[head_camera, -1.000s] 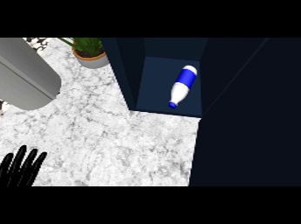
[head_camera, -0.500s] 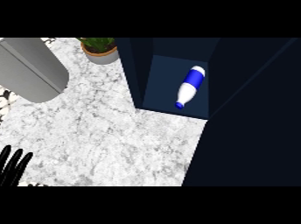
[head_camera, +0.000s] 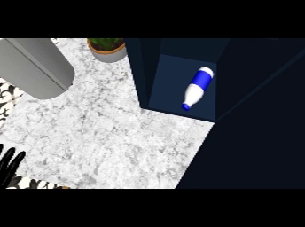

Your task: Pick up the bottled water, place it into the cabinet and close the cabinet

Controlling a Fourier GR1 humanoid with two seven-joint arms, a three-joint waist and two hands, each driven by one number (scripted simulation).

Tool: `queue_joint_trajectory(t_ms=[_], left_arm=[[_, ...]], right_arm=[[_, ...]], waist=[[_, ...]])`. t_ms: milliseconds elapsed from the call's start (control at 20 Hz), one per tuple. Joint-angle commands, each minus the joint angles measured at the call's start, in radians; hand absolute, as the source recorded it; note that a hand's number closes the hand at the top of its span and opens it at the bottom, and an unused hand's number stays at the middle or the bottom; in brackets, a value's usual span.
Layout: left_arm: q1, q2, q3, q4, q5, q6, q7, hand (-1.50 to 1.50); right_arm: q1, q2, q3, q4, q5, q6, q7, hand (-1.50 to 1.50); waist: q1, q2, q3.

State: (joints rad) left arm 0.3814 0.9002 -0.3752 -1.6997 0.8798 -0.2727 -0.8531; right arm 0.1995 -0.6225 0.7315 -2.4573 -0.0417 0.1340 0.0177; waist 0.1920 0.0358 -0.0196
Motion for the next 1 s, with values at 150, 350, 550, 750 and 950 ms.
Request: queue_joint_trajectory(t_ms=[150,350,550,750,950], left_arm=[[0.0,0.024,0.026,0.009,0.018,-0.041,-0.005,-1.5],[-0.013,0.018,0.036,0.006,0.023,-0.05,-0.009,-1.5],[0.001,0.047,0.06,0.003,0.044,-0.061,0.006,-1.5],[0.001,0.063,0.082,0.013,0.062,-0.08,0.013,-1.5],[0.004,0.057,0.1,0.025,0.085,-0.078,0.017,-1.5]], right_arm=[[-0.103,0.157,0.025,0.103,-0.099,-0.055,0.164,1.5],[-0.166,0.235,0.0,0.164,-0.194,-0.057,0.209,1.5],[-0.212,0.308,-0.05,0.24,-0.296,-0.072,0.241,1.5],[-0.311,0.355,-0.097,0.366,-0.429,-0.019,0.265,1.5],[-0.448,0.401,-0.239,0.514,-0.45,-0.057,0.289,1.5]], waist=[[0.014,0.011,0.001],[0.012,0.017,0.003],[0.01,0.014,0.009],[0.019,0.015,0.011],[-0.02,0.0,0.012]])
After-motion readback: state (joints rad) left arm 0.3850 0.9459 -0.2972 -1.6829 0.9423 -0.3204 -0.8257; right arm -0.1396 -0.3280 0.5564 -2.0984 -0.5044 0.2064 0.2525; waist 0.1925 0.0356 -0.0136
